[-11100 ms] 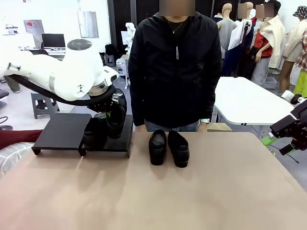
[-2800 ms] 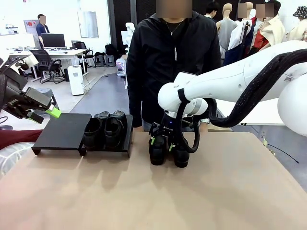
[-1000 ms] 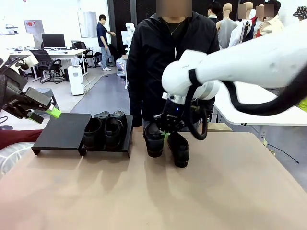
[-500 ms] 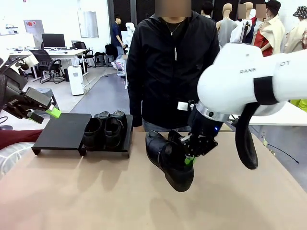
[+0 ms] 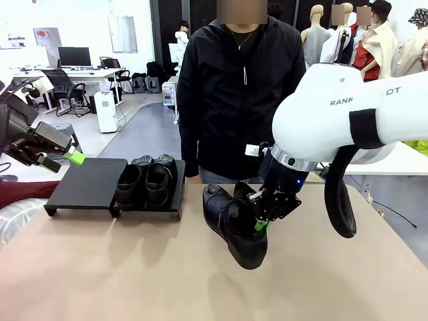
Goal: Organize the shoes by placing them on the stand.
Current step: Pick up one Shoe and place it in the middle of the table.
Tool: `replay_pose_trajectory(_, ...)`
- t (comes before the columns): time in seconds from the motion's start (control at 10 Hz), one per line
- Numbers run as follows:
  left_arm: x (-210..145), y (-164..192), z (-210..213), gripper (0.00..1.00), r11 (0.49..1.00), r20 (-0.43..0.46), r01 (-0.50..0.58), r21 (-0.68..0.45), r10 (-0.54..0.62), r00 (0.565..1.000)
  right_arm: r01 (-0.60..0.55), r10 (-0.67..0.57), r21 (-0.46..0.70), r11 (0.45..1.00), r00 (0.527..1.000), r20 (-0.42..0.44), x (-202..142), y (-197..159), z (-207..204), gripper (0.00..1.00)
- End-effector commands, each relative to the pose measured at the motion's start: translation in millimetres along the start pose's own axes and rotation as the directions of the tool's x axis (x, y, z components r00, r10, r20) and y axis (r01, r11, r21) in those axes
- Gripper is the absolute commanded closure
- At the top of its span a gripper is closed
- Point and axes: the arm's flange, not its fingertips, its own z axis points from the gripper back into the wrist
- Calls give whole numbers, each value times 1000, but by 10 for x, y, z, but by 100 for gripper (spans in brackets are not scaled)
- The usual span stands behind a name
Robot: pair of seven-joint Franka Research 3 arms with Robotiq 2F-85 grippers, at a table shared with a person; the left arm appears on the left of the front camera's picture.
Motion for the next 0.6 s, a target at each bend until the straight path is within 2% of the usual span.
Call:
replay_pose_trajectory(0.0,11,0,23,0,1000,-3,-6,-7,6,1000,-58,54,56,997,997,62,-138,264,-199,100)
replay_pose_trajectory(0.2,11,0,23,0,1000,-3,-6,-7,6,1000,-33,20,119,992,994,107,-392,727,-508,100)
replay_pose_trajectory(0.3,11,0,23,0,1000,-3,-6,-7,6,1000,2,-20,162,987,994,108,-386,938,-664,100)
replay_pose_trajectory(0.5,11,0,23,0,1000,-3,-6,-7,6,1000,91,-83,213,973,996,-45,-150,1200,-1034,100)
